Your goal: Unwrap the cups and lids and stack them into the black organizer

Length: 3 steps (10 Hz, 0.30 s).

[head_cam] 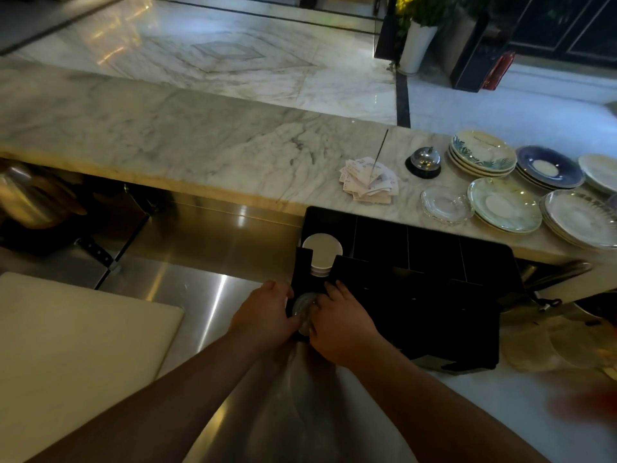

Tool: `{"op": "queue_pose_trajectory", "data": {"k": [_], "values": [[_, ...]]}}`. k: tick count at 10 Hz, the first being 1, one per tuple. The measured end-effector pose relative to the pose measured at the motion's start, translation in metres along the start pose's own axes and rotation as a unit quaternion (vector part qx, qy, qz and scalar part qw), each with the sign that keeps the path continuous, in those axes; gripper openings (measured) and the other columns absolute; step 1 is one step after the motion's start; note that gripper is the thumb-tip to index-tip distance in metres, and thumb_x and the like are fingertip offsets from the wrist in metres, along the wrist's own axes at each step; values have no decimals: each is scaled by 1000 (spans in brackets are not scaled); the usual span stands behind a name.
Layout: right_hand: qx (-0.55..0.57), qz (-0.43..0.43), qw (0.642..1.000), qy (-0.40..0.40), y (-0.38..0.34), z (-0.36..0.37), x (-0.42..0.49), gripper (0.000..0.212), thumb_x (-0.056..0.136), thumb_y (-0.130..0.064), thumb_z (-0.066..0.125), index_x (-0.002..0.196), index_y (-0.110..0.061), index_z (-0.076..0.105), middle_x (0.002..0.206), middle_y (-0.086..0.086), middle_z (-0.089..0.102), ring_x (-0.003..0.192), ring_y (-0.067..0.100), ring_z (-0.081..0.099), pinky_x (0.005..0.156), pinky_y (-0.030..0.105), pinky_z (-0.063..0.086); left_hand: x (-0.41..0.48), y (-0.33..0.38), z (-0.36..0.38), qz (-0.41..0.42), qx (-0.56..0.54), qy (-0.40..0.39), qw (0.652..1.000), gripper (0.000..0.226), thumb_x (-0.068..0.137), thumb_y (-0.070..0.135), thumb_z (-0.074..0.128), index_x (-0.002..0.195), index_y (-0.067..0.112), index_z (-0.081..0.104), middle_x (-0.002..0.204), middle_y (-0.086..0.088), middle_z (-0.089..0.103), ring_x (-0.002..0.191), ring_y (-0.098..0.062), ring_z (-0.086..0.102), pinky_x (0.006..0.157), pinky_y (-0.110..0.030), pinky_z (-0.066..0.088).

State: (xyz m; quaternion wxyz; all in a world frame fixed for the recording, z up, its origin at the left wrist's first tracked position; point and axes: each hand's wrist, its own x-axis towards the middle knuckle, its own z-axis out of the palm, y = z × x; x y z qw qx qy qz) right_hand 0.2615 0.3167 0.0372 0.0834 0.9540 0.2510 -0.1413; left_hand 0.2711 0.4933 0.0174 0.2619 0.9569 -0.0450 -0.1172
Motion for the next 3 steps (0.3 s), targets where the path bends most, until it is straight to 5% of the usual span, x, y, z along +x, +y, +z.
{"op": "queue_pose_trajectory", "data": {"k": [1, 2, 3], "values": [[74, 11, 997, 21, -3, -25, -9, 39, 96, -40, 47, 125, -21, 65, 124, 7, 66, 121, 30, 53, 110, 40, 30, -4, -2, -16, 22, 2, -67, 998, 57, 77, 54, 70, 126, 29, 54, 129, 0, 59, 113, -20, 58, 80, -34, 47], [130, 28, 991, 33, -5, -41, -15, 27, 95, -34, 51, 108, -21, 71, 107, 4, 71, 101, 27, 63, 85, 31, 42, -10, -3, -27, 39, 11, -110, 993, 60, 78, 51, 71, 131, 29, 53, 135, -1, 59, 118, -22, 57, 89, -36, 49], [186, 77, 979, -29, -5, -56, -23, 29, 96, -38, 53, 106, -20, 72, 102, 4, 71, 95, 24, 66, 80, 33, 53, -20, -5, -42, 31, 53, -158, 986, 66, 79, 51, 72, 138, 29, 50, 140, -2, 57, 122, -23, 57, 95, -38, 49]]}}
